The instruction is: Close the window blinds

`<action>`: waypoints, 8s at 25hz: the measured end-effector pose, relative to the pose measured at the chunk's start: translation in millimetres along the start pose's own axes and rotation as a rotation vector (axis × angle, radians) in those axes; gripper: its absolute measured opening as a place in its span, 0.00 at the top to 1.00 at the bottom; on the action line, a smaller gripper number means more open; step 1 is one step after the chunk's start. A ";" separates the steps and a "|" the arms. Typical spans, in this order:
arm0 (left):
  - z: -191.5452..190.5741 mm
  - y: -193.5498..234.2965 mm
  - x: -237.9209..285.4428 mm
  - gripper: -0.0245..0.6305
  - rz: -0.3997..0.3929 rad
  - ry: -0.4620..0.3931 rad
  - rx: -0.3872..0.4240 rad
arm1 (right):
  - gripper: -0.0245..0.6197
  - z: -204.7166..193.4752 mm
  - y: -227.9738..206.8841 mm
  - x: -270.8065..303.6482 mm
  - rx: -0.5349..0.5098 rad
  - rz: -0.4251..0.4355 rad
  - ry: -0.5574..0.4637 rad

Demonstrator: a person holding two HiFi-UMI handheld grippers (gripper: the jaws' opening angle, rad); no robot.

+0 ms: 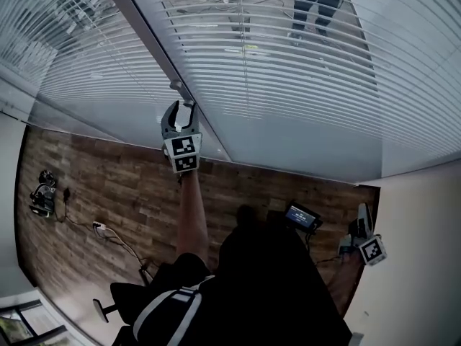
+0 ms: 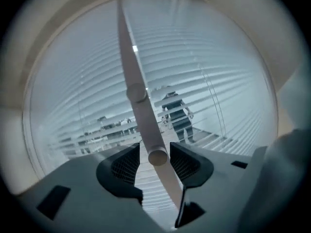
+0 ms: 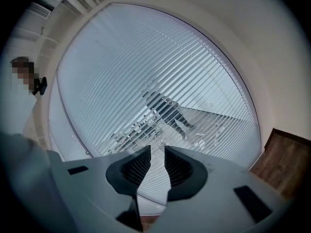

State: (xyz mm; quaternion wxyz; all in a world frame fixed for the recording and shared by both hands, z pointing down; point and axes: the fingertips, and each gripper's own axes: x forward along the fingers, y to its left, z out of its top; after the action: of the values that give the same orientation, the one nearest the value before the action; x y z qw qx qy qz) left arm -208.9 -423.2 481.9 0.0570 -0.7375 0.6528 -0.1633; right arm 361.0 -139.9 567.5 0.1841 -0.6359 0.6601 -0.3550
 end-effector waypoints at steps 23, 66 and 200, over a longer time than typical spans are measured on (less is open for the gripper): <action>-5.4 2.7 3.4 0.76 -0.117 0.080 -0.416 | 0.82 -0.8 1.9 0.0 0.011 0.015 -0.005; -9.8 7.4 6.0 0.75 -0.300 -0.039 -0.848 | 0.82 -4.3 5.8 4.1 0.018 0.044 0.004; -0.8 -3.1 -3.2 0.67 -0.177 -0.010 -0.406 | 0.82 -4.4 14.3 9.9 0.035 0.088 0.013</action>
State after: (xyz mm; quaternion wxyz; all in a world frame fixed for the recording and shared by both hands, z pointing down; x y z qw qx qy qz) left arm -206.5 -419.6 483.0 -0.1039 -0.7891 0.6047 -0.0292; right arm 346.5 -149.4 562.5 0.2063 -0.6007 0.6821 -0.3625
